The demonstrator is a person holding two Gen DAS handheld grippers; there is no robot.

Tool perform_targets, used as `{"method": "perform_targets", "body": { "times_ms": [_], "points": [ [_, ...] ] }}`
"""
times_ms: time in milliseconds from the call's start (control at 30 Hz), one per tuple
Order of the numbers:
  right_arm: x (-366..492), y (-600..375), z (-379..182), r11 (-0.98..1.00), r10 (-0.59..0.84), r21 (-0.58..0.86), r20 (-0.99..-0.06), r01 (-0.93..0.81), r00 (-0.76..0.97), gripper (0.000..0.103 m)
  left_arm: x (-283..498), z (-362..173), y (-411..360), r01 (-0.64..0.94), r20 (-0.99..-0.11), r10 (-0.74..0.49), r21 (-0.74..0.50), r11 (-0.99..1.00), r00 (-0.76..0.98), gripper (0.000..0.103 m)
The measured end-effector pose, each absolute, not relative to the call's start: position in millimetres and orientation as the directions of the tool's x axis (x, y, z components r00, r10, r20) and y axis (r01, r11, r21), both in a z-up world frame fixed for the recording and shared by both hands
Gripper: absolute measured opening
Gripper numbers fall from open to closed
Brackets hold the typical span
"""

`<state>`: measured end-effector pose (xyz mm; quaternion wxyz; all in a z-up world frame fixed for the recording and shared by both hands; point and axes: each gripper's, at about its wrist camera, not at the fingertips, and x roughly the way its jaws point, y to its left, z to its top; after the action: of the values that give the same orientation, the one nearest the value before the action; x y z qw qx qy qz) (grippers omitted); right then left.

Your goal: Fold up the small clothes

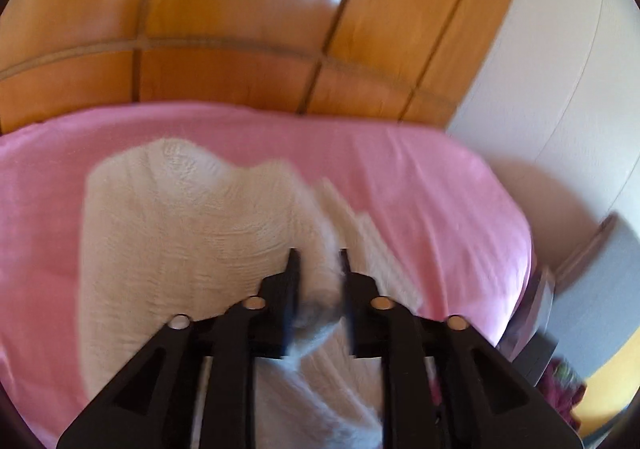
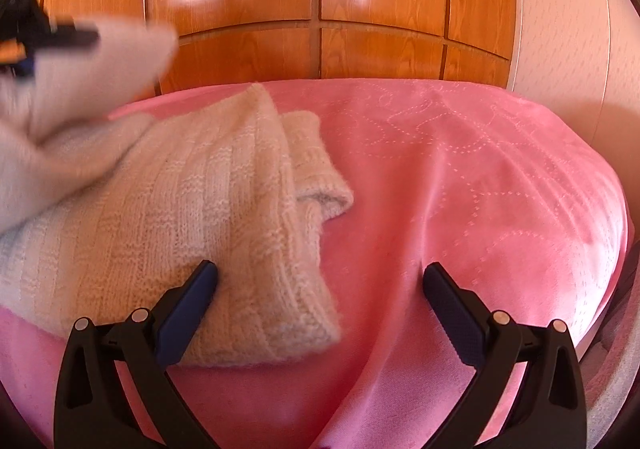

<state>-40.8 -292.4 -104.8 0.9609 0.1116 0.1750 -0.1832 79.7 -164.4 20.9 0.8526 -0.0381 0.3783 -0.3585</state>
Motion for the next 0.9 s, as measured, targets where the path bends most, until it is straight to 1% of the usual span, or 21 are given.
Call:
{"method": "perform_targets", "body": {
  "times_ms": [33, 67, 100, 133, 167, 233, 267, 333, 367, 400, 467, 533, 567, 633, 667, 700, 733, 800, 833, 867, 900],
  "points": [
    [-41.6, -292.6, -105.0, 0.908, -0.311, 0.152, -0.377, 0.390, 0.873, 0.101, 77.4, 16.3, -161.4, 0.592, -0.618, -0.669, -0.376, 0.713, 0.413, 0.034],
    [-40.6, -294.5, -104.6, 0.909, -0.309, 0.152, -0.376, 0.388, 0.873, 0.101, 75.0, 13.7, -156.4, 0.591, -0.595, -0.710, -0.435, 0.679, 0.377, 0.044],
    [-40.6, -295.1, -104.7, 0.909, -0.308, 0.153, -0.376, 0.387, 0.874, 0.101, 71.6, 13.7, -149.0, 0.588, -0.563, -0.751, -0.494, 0.641, 0.346, 0.053],
    [-40.7, -295.3, -104.6, 0.910, -0.307, 0.154, -0.377, 0.386, 0.874, 0.101, 67.8, 15.7, -140.7, 0.587, -0.521, -0.789, -0.543, 0.600, 0.324, 0.069],
    [-40.7, -295.6, -104.2, 0.910, -0.305, 0.155, -0.379, 0.384, 0.874, 0.101, 62.1, 20.7, -128.2, 0.596, -0.462, -0.828, -0.583, 0.553, 0.317, 0.074],
    [-40.2, -297.6, -101.8, 0.913, -0.292, 0.158, -0.395, 0.377, 0.871, 0.101, 54.3, 32.0, -117.1, 0.612, -0.413, -0.839, -0.575, 0.543, 0.355, 0.074],
    [-39.1, -298.9, -99.7, 0.916, -0.281, 0.155, -0.411, 0.371, 0.867, 0.101, 50.8, 38.5, -103.1, 0.611, -0.390, -0.820, -0.548, 0.572, 0.419, 0.075],
    [-40.7, -303.1, -90.9, 0.920, -0.251, 0.165, -0.445, 0.354, 0.860, 0.101, 45.9, 45.5, -84.2, 0.570, -0.368, -0.758, -0.504, 0.650, 0.539, 0.077],
    [-44.9, -304.9, -85.7, 0.919, -0.241, 0.185, -0.438, 0.349, 0.866, 0.101, 45.5, 46.2, -73.8, 0.534, -0.365, -0.713, -0.481, 0.695, 0.599, 0.077],
    [-52.7, -307.6, -78.1, 0.916, -0.226, 0.222, -0.404, 0.334, 0.886, 0.101, 47.3, 44.0, -63.0, 0.491, -0.377, -0.662, -0.458, 0.741, 0.648, 0.077],
    [-63.9, -311.7, -64.4, 0.909, -0.177, 0.298, -0.354, 0.291, 0.918, 0.101, 53.3, 33.3, -50.9, 0.424, -0.429, -0.582, -0.411, 0.807, 0.691, 0.077],
    [-66.1, -312.2, -54.3, 0.906, -0.082, 0.368, -0.330, 0.208, 0.940, 0.101, 58.5, 11.2, -46.2, 0.347, -0.508, -0.482, -0.341, 0.873, 0.714, 0.077],
    [-65.0, -311.4, -49.8, 0.902, -0.018, 0.404, -0.321, 0.154, 0.947, 0.101, 59.8, 3.3, -41.7, 0.342, -0.529, -0.477, -0.338, 0.877, 0.702, 0.077],
    [-60.5, -307.1, -39.4, 0.875, 0.138, 0.484, -0.274, 0.012, 0.952, 0.101, 65.7, -23.6, -48.8, 0.387, -0.612, -0.520, -0.348, 0.854, 0.596, 0.077],
    [-57.5, -305.5, -36.2, 0.860, 0.190, 0.508, -0.257, -0.034, 0.948, 0.101, 63.7, -36.0, -54.2, 0.408, -0.648, -0.522, -0.336, 0.849, 0.555, 0.077],
    [-51.4, -302.0, -32.9, 0.835, 0.264, 0.542, -0.239, -0.097, 0.935, 0.101, 56.2, -46.9, -68.0, 0.439, -0.680, -0.480, -0.251, 0.863, 0.554, 0.078],
    [-44.3, -298.6, -30.3, 0.814, 0.317, 0.565, -0.233, -0.137, 0.919, 0.100, 47.9, -51.8, -78.7, 0.471, -0.686, -0.434, -0.149, 0.869, 0.584, 0.079],
    [-29.2, -292.5, -27.8, 0.785, 0.389, 0.593, -0.242, -0.182, 0.889, 0.097, 26.8, -57.0, -93.0, 0.532, -0.643, -0.390, 0.032, 0.846, 0.659, 0.079],
    [-19.9, -289.3, -27.9, 0.775, 0.415, 0.603, -0.256, -0.191, 0.873, 0.094, 23.1, -57.6, -94.8, 0.541, -0.635, -0.387, 0.058, 0.839, 0.668, 0.079],
    [-12.2, -286.2, -28.9, 0.769, 0.428, 0.610, -0.270, -0.191, 0.862, 0.093, 22.7, -57.6, -92.5, 0.546, -0.633, -0.392, 0.058, 0.836, 0.667, 0.079],
    [-1.2, -283.5, -31.4, 0.766, 0.435, 0.618, -0.295, -0.177, 0.851, 0.090, 25.3, -55.4, -86.0, 0.548, -0.635, -0.414, 0.019, 0.836, 0.653, 0.079]
  ]
}}
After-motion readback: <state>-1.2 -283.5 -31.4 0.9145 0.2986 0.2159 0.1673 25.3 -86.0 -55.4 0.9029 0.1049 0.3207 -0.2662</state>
